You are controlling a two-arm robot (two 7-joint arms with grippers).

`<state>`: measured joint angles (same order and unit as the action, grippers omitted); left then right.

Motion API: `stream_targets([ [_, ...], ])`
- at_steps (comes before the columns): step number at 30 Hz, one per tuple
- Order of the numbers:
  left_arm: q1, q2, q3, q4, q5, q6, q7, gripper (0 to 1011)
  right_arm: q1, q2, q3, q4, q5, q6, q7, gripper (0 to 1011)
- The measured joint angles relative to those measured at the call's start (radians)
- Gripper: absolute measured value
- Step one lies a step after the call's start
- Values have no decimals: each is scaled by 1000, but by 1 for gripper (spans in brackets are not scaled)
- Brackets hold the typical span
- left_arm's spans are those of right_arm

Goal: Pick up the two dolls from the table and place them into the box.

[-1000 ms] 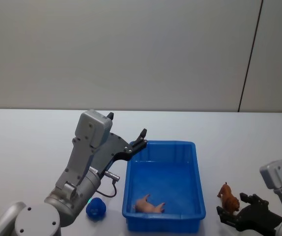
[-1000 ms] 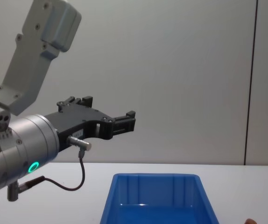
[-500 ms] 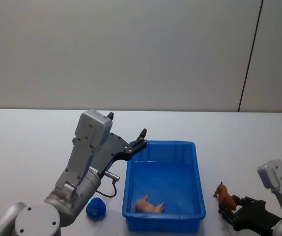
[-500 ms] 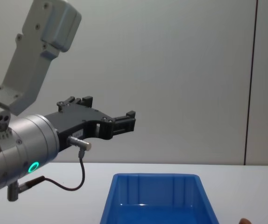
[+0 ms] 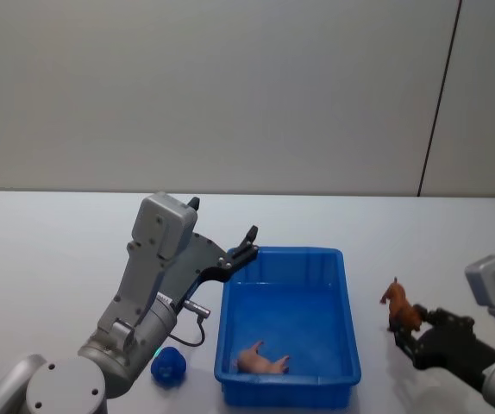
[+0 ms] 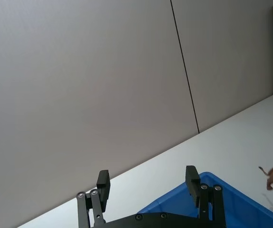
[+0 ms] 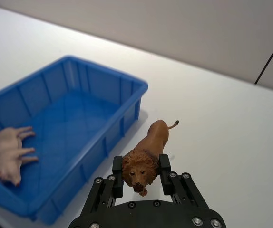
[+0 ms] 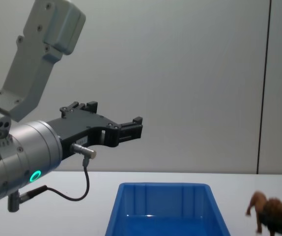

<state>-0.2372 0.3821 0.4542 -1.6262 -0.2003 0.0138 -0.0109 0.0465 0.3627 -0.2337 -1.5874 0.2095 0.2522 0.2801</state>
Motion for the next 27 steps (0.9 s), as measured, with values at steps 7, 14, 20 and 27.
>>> stream_targets([
  [7, 0, 0, 0, 0, 0, 0, 0, 1001, 20, -1, 9, -25, -1, -48, -2, 425],
  [14, 0, 0, 0, 0, 0, 0, 0, 1001, 48, -8, 10, -45, -1, -79, 34, 425],
  [20, 0, 0, 0, 0, 0, 0, 0, 1001, 76, -22, -2, -50, -6, -86, 88, 425],
  [27, 0, 0, 0, 0, 0, 0, 0, 1001, 99, -50, -30, -31, -30, -83, 146, 425],
])
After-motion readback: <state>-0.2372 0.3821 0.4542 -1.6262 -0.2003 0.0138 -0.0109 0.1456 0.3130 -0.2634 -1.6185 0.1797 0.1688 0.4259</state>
